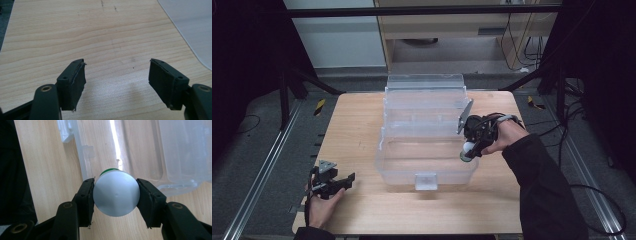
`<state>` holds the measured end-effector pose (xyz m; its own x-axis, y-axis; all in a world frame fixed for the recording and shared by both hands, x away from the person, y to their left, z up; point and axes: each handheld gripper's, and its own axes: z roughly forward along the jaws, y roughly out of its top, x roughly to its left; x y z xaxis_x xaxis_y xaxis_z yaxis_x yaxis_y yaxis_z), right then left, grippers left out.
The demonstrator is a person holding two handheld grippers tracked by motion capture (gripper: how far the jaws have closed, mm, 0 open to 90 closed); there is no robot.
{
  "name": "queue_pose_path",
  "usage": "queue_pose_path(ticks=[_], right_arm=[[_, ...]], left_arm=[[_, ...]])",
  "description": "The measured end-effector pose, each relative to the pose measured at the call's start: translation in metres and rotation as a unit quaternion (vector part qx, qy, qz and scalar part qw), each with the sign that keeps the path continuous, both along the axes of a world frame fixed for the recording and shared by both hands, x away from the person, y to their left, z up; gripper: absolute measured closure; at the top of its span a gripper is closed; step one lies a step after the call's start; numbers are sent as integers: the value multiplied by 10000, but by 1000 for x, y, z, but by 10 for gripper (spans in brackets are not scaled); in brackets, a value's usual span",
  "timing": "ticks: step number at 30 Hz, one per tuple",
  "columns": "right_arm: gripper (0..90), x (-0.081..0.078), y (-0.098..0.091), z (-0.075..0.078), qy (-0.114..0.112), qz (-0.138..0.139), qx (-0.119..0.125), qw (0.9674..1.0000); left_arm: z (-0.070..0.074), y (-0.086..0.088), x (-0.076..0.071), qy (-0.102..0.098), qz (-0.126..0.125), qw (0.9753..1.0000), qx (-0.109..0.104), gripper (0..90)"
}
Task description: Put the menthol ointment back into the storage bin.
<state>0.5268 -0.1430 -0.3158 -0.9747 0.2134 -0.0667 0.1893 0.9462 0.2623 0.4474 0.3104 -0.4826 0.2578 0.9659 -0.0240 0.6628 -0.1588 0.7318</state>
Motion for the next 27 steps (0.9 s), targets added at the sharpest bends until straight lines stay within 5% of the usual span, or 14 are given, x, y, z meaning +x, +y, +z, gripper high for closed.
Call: queue_pose_path(ticks=[27], right_arm=[[504, 13, 1, -61, 285, 174, -283, 9990]], left_arm=[[0, 0, 0, 11, -1, 10000, 6, 293]])
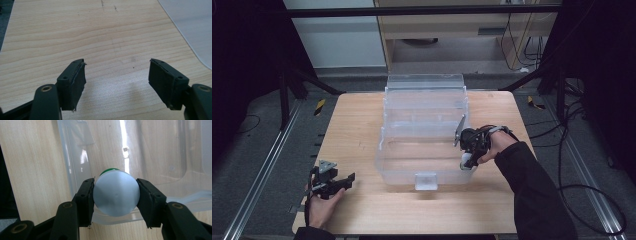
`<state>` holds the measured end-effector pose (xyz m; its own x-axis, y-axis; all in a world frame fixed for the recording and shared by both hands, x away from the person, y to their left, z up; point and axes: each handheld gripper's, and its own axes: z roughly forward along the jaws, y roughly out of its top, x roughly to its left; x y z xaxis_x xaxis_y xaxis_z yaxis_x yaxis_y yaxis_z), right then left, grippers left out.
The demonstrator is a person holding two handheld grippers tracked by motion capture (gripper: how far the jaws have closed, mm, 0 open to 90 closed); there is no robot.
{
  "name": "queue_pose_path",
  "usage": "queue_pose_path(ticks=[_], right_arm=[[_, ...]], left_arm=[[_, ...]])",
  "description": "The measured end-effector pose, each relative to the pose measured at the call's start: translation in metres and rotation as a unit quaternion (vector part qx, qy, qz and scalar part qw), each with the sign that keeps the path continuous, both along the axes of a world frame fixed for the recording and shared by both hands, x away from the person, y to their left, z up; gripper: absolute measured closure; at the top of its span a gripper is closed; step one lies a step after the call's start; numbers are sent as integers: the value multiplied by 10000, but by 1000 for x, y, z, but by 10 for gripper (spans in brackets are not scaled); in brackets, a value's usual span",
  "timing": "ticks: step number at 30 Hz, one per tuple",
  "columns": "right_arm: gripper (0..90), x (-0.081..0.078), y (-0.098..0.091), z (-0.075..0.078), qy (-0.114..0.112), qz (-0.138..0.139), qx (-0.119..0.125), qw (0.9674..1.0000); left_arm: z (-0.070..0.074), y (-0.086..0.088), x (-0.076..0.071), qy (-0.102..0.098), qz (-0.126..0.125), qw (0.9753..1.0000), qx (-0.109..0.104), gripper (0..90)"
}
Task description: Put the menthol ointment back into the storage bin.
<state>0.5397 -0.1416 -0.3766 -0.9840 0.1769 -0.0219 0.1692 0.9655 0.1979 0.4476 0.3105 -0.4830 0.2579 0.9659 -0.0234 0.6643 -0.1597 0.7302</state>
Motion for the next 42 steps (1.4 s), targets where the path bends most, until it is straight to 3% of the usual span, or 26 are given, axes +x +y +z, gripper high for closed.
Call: queue_pose_path(ticks=[3, 17, 25, 31, 42], right_arm=[[504, 0, 0, -3, -24, 34, -117, 9999], [503, 1, 2, -9, -15, 125, -196, 9997], [501, 1, -4, -17, 40, 81, -2, 10000], [500, 1, -2, -21, 44, 93, -104, 9999], [497, 2, -4, -25, 17, 2, -25, 10000]], left_arm=[[0, 0, 0, 7, -1, 10000, 3, 293], [1, 0, 0, -12, 3, 10000, 0, 293], [1, 1, 0, -12, 10, 10000, 3, 293], [1, 1, 0, -8, 7, 10000, -3, 293], [1, 1, 0, -9, 7, 10000, 0, 292]])
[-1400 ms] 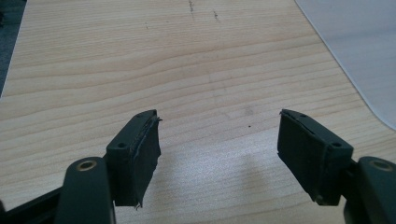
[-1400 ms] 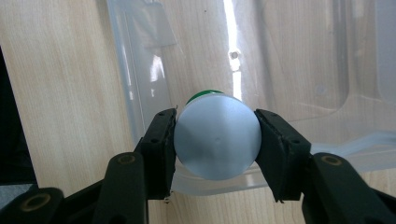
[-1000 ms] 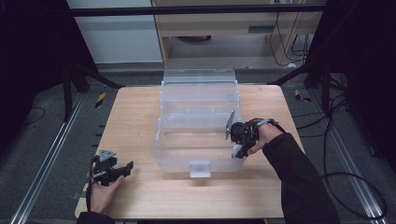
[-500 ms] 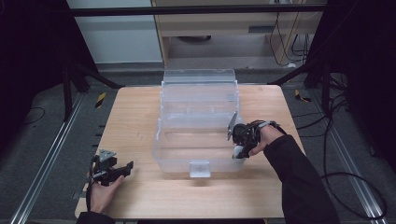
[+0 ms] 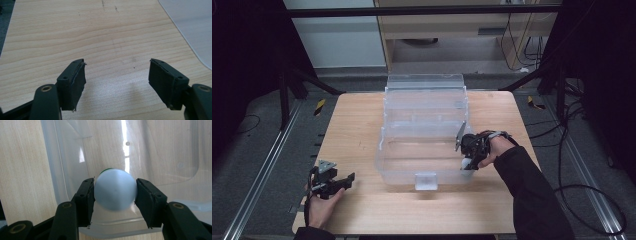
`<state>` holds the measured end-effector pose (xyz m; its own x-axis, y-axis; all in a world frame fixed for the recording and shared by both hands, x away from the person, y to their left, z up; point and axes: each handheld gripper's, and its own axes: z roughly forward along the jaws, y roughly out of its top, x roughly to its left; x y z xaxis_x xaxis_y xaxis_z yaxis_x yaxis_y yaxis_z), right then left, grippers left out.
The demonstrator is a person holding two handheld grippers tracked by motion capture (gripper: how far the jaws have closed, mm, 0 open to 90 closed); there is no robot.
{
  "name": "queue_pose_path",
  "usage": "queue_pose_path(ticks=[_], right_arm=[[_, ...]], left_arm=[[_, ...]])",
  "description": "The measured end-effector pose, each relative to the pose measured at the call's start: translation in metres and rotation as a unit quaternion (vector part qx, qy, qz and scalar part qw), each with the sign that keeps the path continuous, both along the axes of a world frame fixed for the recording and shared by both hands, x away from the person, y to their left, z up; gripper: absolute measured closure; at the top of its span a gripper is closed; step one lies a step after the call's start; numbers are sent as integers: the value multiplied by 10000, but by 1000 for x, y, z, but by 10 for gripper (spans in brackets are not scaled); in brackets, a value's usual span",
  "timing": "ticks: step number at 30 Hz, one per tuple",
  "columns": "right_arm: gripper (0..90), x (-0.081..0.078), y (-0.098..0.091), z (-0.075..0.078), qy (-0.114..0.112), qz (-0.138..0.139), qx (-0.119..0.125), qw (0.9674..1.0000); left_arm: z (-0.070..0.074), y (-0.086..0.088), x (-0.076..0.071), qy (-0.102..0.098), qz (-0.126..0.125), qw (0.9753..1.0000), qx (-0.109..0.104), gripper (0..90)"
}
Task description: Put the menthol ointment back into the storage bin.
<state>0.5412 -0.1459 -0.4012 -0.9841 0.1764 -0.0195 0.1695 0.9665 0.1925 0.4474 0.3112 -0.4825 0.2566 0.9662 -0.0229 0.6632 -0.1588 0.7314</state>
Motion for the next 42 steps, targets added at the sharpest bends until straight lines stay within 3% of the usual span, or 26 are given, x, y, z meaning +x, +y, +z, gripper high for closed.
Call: queue_pose_path(ticks=[13, 17, 18, 22, 24, 25, 27, 28, 29, 31, 32, 33, 34, 39, 40, 41, 42], right_arm=[[497, -3, -4, 7, -132, -98, 134, 9998], [461, -5, -8, 15, -216, -320, 403, 9984], [451, -7, -10, 20, -329, -466, 549, 9969], [428, -10, -14, 26, -509, -585, 746, 9942], [409, -13, -19, 31, -653, -715, 989, 9904], [407, -15, -24, 35, -782, -793, 1217, 9863], [406, -18, -27, 36, -793, -835, 1306, 9847], [404, -22, -34, 38, -924, -893, 1511, 9801], [404, -22, -34, 38, -924, -893, 1511, 9801], [399, -25, -42, 39, -1042, -1131, 1717, 9731], [429, -28, -50, 38, -1166, -1350, 1896, 9655], [429, -28, -50, 38, -1166, -1350, 1896, 9655], [442, -30, -53, 38, -1204, -1385, 1961, 9632], [487, -41, -74, 31, -1401, -1916, 2467, 9396], [503, -47, -80, 27, -1453, -2040, 2589, 9329], [503, -47, -80, 27, -1453, -2040, 2589, 9329], [506, -49, -84, 25, -1451, -2103, 2658, 9295]], left_arm=[[0, 0, 0, 6, 7, 10000, 1, 292], [0, 0, 0, 1, 16, 10000, -1, 292], [0, 1, 0, 1, 17, 10000, -2, 292], [0, 1, 0, 1, 27, 10000, -7, 293], [0, 1, 0, 0, 26, 10000, -5, 294], [0, 1, 0, -3, 29, 10000, -7, 298], [0, 1, 0, -3, 26, 10000, -8, 303], [0, 1, 0, -6, 23, 10000, -9, 312], [0, 1, 0, -3, 19, 10000, -12, 312], [0, 1, 0, 6, 18, 10000, -14, 319], [0, 1, 0, 8, 16, 10000, -18, 329], [0, 1, 0, 8, 14, 10000, -17, 329], [0, 1, 0, 6, 14, 10000, -14, 332], [0, 1, 0, 8, 12, 10000, -19, 350], [1, 1, 0, 8, 14, 10000, -19, 356], [1, 1, 0, 9, 15, 10000, -13, 356], [1, 1, -1, 8, 13, 10000, -12, 359]])
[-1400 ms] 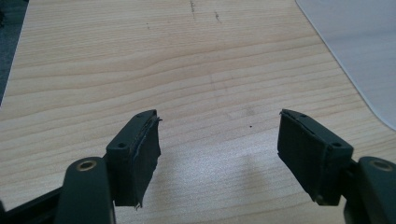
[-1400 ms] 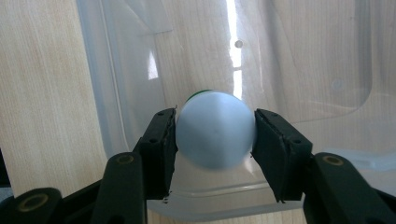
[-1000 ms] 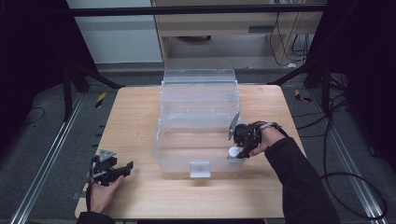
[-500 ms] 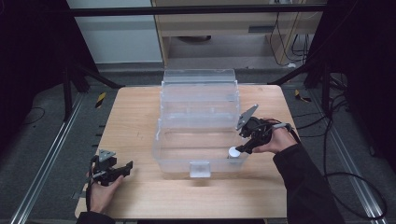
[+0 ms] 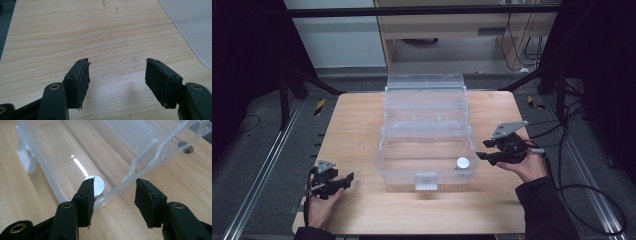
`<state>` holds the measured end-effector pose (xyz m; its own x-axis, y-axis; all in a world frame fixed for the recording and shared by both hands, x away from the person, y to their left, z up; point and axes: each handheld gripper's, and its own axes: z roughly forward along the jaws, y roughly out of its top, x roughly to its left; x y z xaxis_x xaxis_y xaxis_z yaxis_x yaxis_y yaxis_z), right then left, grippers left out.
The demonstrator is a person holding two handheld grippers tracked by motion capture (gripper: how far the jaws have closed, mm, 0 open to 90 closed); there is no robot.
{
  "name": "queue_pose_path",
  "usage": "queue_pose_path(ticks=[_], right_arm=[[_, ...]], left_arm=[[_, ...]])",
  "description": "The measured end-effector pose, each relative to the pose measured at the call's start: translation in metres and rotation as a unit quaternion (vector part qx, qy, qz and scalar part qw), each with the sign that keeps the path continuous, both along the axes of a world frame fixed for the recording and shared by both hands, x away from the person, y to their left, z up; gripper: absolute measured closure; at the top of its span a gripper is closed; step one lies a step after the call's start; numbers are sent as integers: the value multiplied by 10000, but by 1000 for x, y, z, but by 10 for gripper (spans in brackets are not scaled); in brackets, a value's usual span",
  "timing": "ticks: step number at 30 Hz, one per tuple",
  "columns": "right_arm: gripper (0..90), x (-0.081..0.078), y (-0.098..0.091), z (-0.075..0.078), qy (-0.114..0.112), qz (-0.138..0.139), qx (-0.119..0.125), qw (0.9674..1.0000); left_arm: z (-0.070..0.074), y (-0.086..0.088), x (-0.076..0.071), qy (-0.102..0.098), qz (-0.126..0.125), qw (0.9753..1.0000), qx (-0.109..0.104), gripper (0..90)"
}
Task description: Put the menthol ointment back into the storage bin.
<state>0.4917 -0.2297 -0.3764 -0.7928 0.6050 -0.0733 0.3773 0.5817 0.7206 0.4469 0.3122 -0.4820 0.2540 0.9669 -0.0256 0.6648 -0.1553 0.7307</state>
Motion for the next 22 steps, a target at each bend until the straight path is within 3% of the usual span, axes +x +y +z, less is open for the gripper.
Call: queue_pose_path(ticks=[3, 8, 11, 13, 14, 16, 22], right_arm=[[495, -8, -11, -9, -180, -265, 305, 9990], [398, -15, -34, -26, -433, -857, 960, 9907], [342, -15, -44, -36, -388, -1172, 996, 9873], [301, -12, -50, -50, -377, -1456, 1128, 9822], [301, -12, -50, -50, -377, -1456, 1128, 9822], [281, -10, -54, -65, -279, -1710, 1172, 9779], [226, -3, -59, -93, -45, -2226, 1025, 9695]], left_arm=[[0, 0, 0, 18, -5, 10000, 8, 374], [1, 0, -1, 7, -15, 10000, 16, 406], [1, 1, -1, -9, -1, 10000, 10, 414], [0, 2, -1, -11, 16, 10000, 11, 414], [0, 2, 0, -19, 22, 10000, 2, 414], [0, 4, 0, -50, 77, 10000, -29, 413], [-2, 5, 4, -100, 141, 9999, 7, 379]])
